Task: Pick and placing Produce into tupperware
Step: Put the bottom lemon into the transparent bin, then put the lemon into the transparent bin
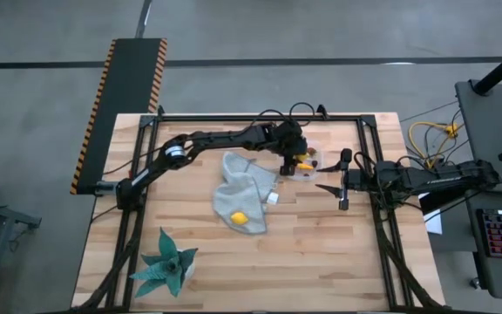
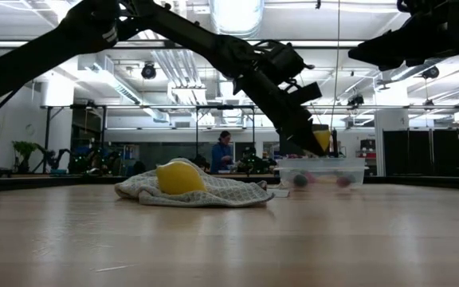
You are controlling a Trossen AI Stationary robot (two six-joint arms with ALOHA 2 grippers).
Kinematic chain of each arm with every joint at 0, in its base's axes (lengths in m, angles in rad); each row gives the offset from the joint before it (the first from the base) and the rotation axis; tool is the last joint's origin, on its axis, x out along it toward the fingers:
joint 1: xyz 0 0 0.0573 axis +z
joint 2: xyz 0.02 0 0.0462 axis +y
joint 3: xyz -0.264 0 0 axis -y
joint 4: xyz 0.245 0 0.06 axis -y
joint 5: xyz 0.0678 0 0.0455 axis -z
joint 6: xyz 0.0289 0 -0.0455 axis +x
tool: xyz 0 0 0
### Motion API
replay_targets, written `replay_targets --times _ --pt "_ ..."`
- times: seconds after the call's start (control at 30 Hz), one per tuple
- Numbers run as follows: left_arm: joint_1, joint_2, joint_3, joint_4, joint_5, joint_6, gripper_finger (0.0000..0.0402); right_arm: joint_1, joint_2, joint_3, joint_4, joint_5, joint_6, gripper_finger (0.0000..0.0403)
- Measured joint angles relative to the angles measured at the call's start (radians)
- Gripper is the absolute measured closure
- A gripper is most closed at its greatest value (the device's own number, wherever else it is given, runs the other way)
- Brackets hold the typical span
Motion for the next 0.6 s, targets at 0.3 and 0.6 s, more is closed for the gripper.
replay_targets --times 0.3,0.6 --pt "0.000 0.000 0.000 0.010 -0.002 -0.020 0.0186 0.000 0.000 0.000 -0.001 0.000 0.000 0.0204" --pt "0.000 0.000 -0.001 0.012 -0.006 -0.021 0.0182 0.000 0.000 0.000 -0.015 0.000 -0.001 0.0204"
